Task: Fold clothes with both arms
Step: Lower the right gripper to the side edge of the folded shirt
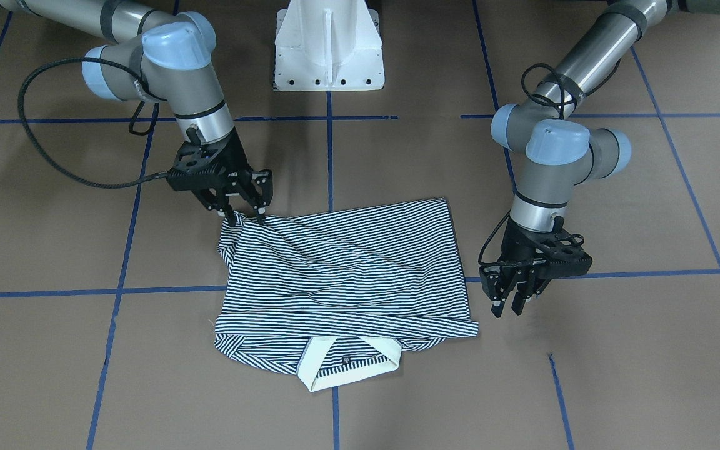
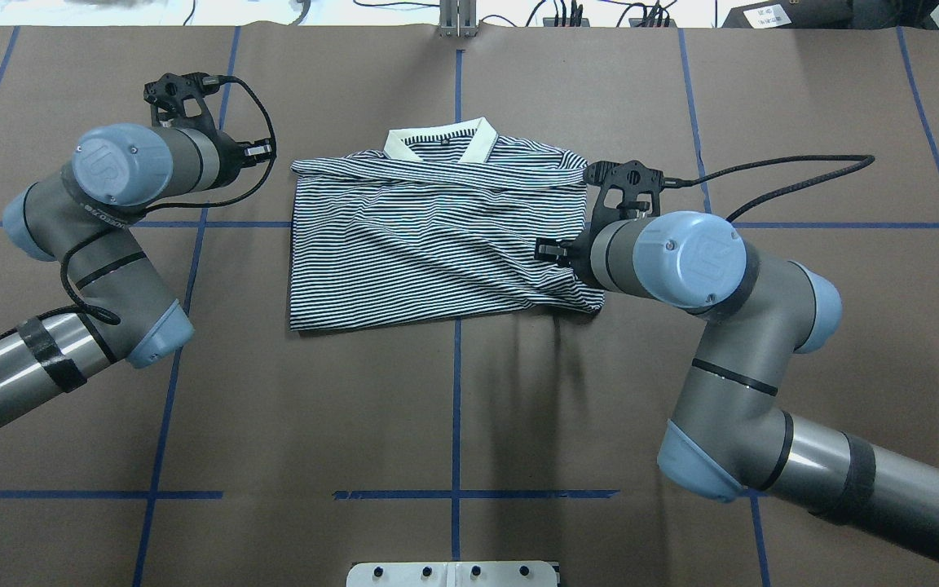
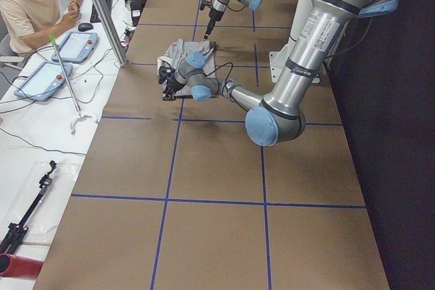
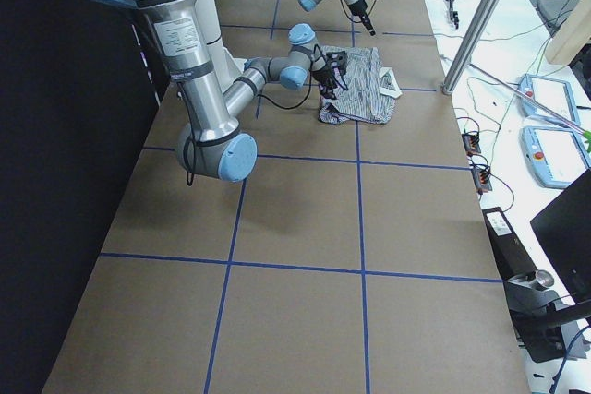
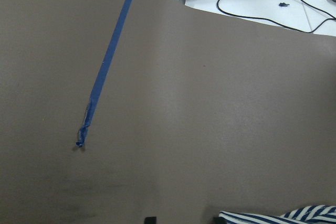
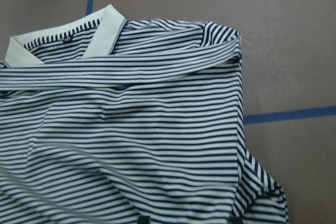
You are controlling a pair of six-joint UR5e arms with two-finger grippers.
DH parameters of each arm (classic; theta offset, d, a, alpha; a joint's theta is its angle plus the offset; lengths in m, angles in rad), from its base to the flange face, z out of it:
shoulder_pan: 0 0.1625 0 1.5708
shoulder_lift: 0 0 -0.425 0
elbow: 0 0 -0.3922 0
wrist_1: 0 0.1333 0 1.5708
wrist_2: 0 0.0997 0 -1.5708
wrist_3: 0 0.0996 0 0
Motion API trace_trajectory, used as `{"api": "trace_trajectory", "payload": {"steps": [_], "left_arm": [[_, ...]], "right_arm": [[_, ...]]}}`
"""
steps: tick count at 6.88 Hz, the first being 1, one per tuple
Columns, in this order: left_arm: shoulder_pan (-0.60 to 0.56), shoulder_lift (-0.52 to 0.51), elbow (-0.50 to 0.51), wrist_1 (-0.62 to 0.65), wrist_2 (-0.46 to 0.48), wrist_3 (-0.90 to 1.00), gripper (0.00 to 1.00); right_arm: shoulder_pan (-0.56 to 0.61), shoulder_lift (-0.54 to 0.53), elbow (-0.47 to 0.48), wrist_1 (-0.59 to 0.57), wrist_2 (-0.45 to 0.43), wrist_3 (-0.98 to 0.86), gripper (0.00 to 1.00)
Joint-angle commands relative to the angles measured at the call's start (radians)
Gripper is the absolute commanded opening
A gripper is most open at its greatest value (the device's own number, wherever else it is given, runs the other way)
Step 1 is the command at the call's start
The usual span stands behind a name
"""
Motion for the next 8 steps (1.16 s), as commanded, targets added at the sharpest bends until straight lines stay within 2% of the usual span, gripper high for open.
{"api": "trace_trajectory", "payload": {"steps": [1,4,5,6,7,8], "left_arm": [[0.001,0.004,-0.001,-0.016,0.053,-0.003,0.47],[0.002,-0.002,-0.001,-0.016,0.053,-0.003,0.48],[0.004,-0.004,-0.001,-0.016,0.053,-0.005,0.49],[0.002,-0.001,-0.001,-0.016,0.053,-0.005,0.49],[0.004,-0.001,0.000,-0.016,0.053,-0.003,0.49],[0.004,-0.002,0.000,-0.016,0.053,-0.003,0.49]], "right_arm": [[-0.024,-0.003,-0.042,0.004,-0.009,0.028,0.59],[-0.021,-0.011,-0.050,0.003,-0.005,0.024,0.58],[-0.021,-0.014,-0.083,0.004,-0.002,0.019,0.54],[-0.021,-0.014,-0.085,0.004,-0.002,0.019,0.44],[-0.021,-0.014,-0.088,0.004,-0.002,0.019,0.29],[-0.020,-0.014,-0.084,0.006,0.004,0.019,0.00]]}}
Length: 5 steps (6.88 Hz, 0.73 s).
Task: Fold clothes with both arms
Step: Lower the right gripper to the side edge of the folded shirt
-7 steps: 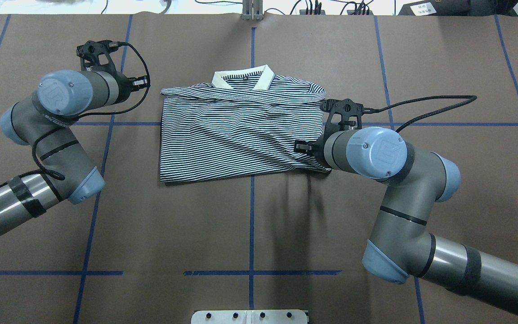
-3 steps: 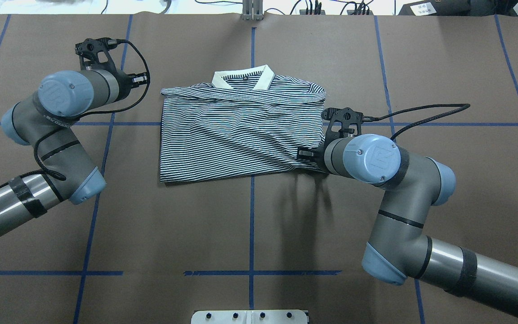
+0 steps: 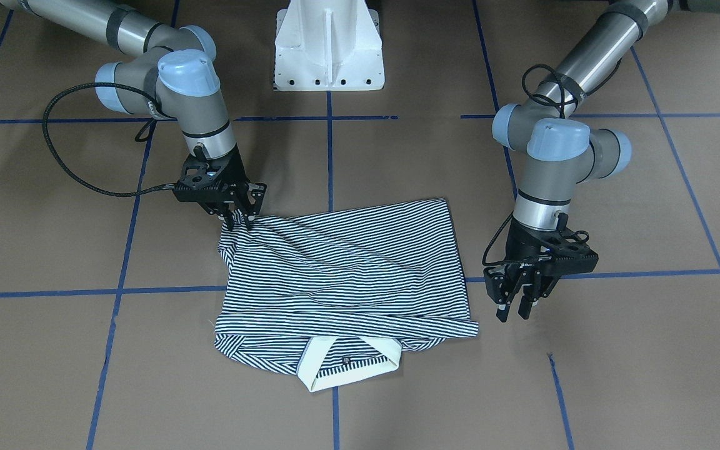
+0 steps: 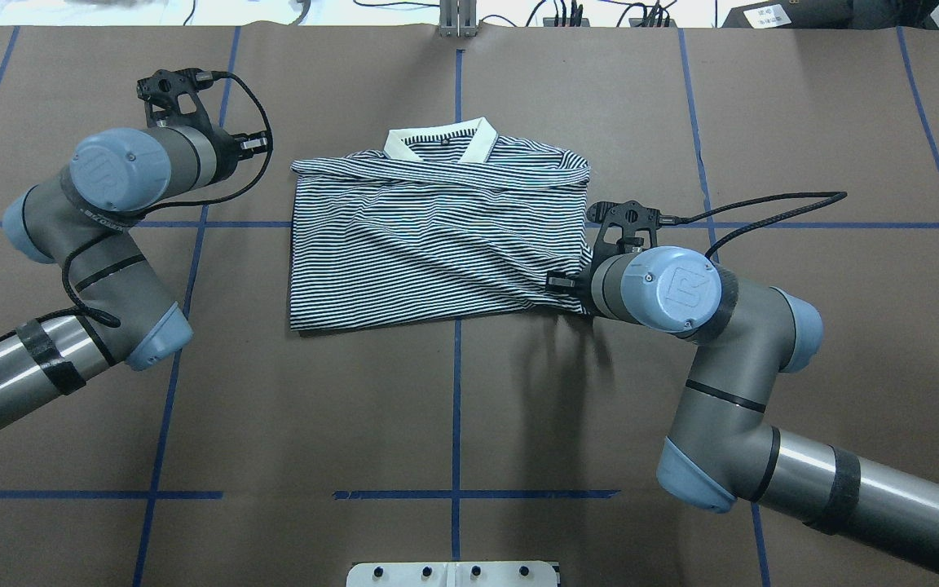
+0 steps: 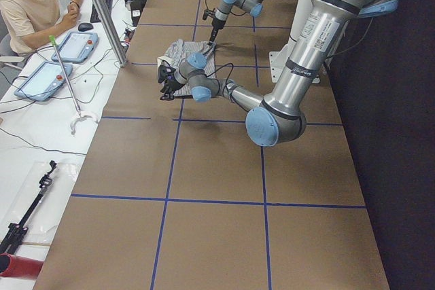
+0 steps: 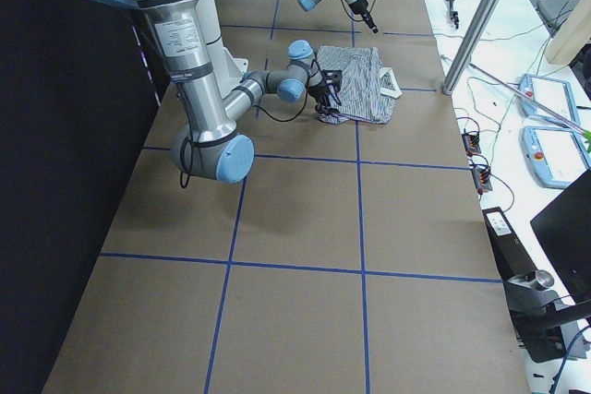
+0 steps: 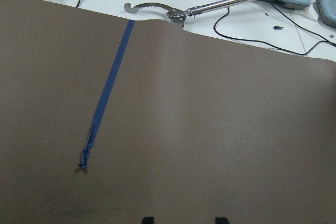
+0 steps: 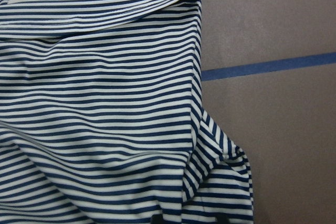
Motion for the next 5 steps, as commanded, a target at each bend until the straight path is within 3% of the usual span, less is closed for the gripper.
{"api": "trace_trajectory", "payload": {"steps": [1,3,5], "left_arm": [[0.001,-0.001,0.001,0.000,0.000,0.000,0.49],[0.002,-0.002,0.001,0.000,0.000,-0.004,0.49],[0.001,-0.001,0.001,0.000,0.000,-0.004,0.50]], "right_arm": [[0.001,-0.005,-0.003,0.000,0.005,-0.002,0.00],[0.003,-0.011,0.006,0.001,0.006,0.001,0.00],[0.000,-0.101,0.120,0.001,0.011,0.010,0.00]]}}
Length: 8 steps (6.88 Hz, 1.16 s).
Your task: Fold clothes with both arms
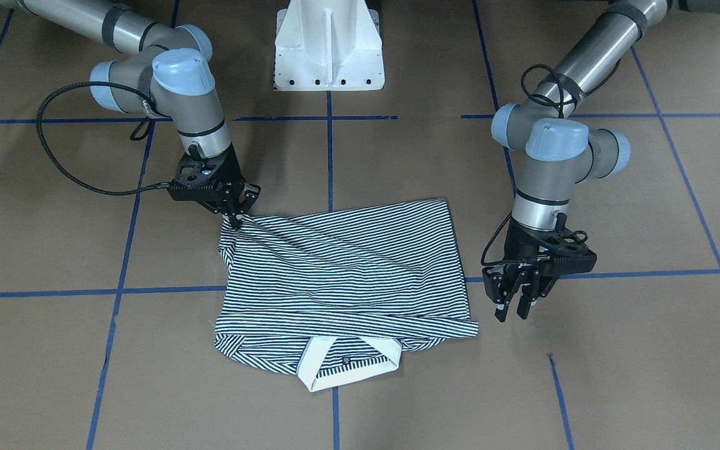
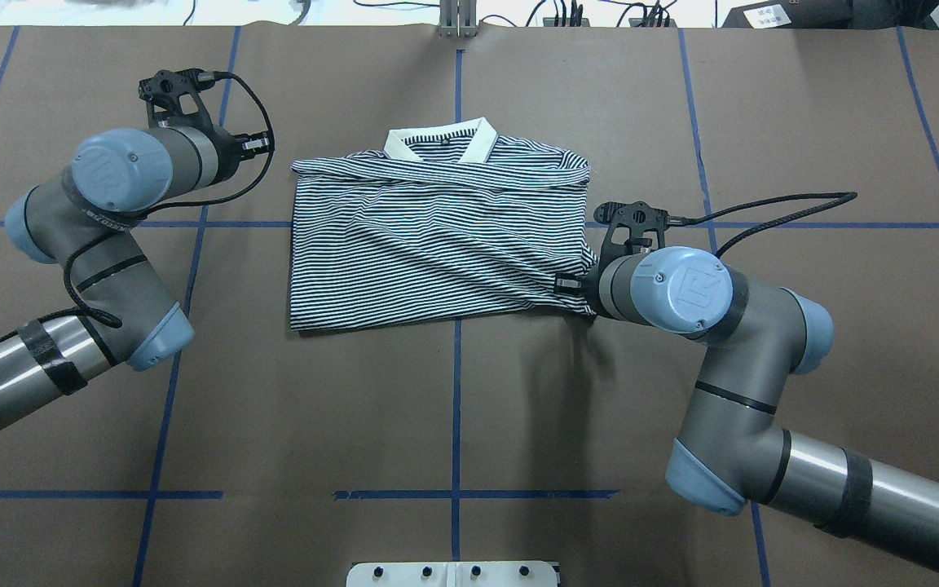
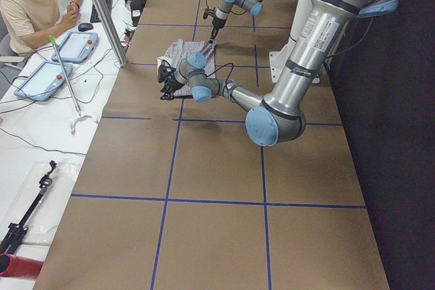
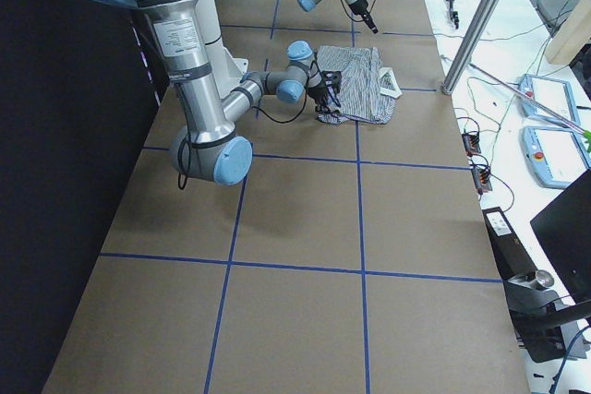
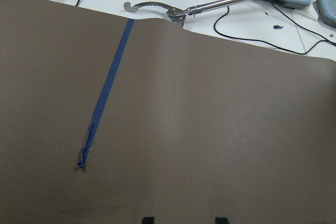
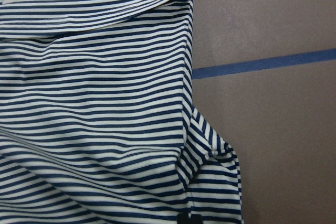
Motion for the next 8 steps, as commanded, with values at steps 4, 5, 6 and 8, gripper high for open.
{"api": "trace_trajectory", "payload": {"steps": [4,5,6,8], "left_arm": [[0.000,0.003,0.008,-0.002,0.002,-0.002,0.50],[0.000,0.004,0.008,-0.002,0.000,-0.003,0.51],[0.000,0.004,0.008,-0.002,0.000,-0.013,0.51],[0.000,0.006,0.008,-0.002,0.000,-0.016,0.51]], "right_arm": [[-0.096,-0.154,0.192,0.000,-0.016,0.037,0.00],[-0.093,-0.125,0.211,-0.001,-0.016,0.037,0.00],[-0.082,-0.077,0.187,-0.015,-0.016,0.037,0.28],[-0.076,-0.077,0.166,-0.009,-0.016,0.037,0.62]]}}
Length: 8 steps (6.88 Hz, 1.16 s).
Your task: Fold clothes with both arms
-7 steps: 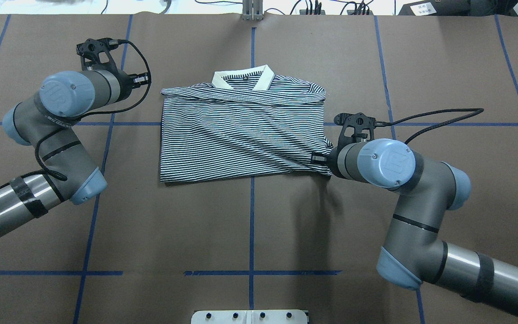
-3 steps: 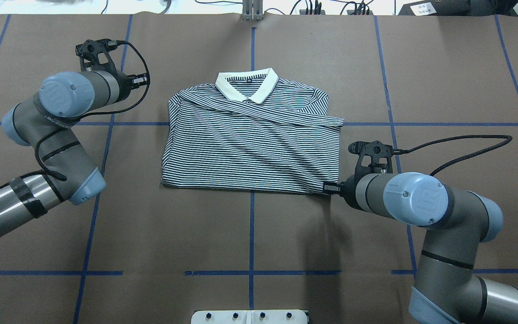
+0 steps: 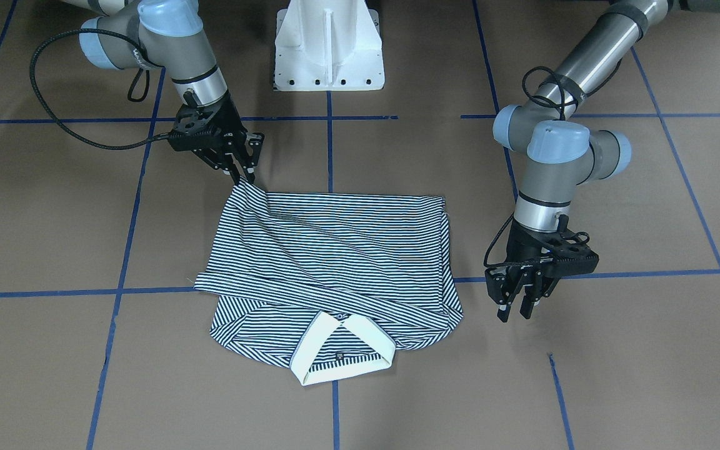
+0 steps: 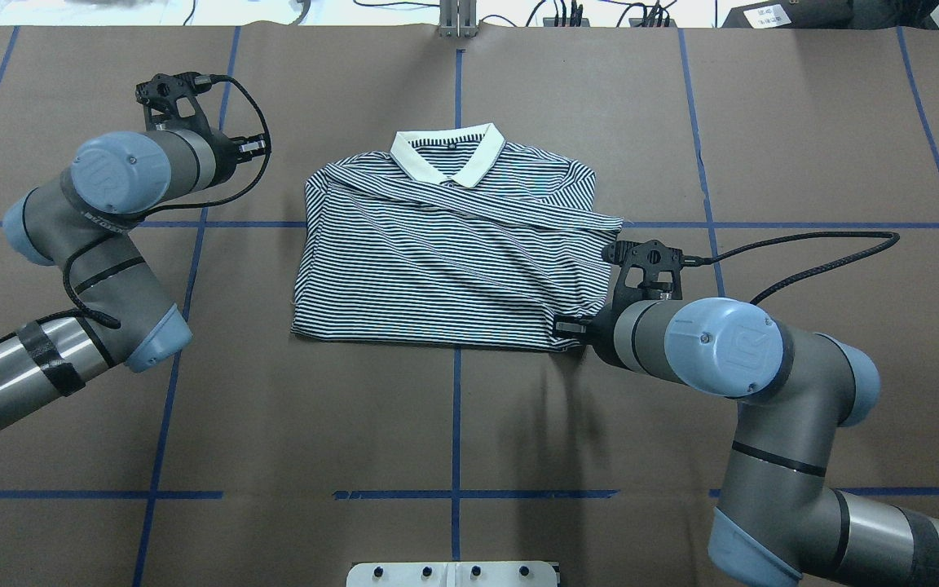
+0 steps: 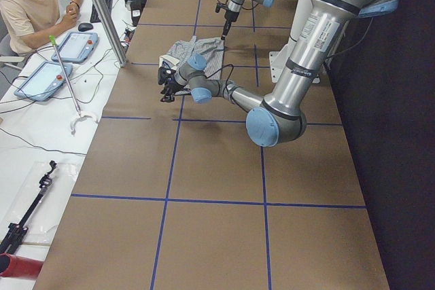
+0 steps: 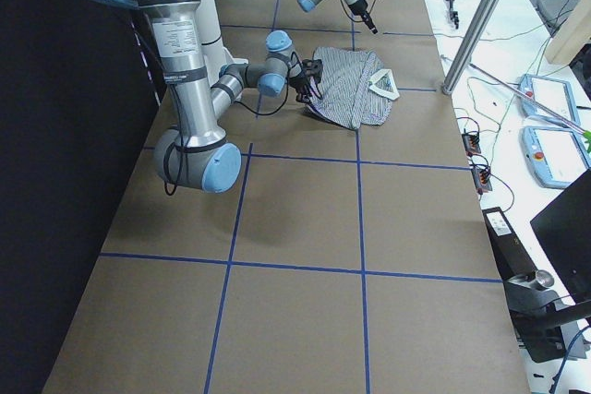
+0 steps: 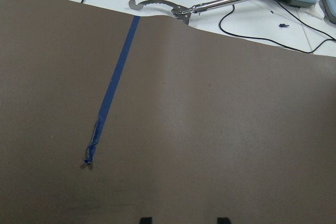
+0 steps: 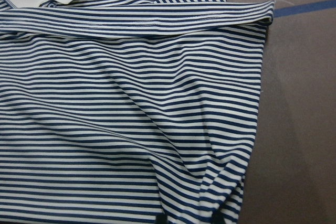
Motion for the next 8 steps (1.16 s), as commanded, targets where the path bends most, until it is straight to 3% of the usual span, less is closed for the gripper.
{"api": "trace_trajectory", "payload": {"steps": [1,3,4,8], "left_arm": [[0.000,-0.002,-0.001,0.000,0.000,-0.005,0.51],[0.000,-0.004,-0.010,0.002,-0.002,-0.006,0.51],[0.002,-0.004,-0.008,0.000,-0.002,-0.002,0.51],[-0.003,-0.009,-0.011,0.000,-0.003,-0.008,0.51]], "right_arm": [[0.007,-0.024,0.000,0.005,-0.012,0.002,0.65],[0.007,-0.053,0.025,0.009,-0.046,0.003,0.69],[0.005,-0.071,0.029,0.009,-0.075,0.003,0.86],[-0.091,-0.076,0.025,0.009,-0.150,0.045,0.77]]}}
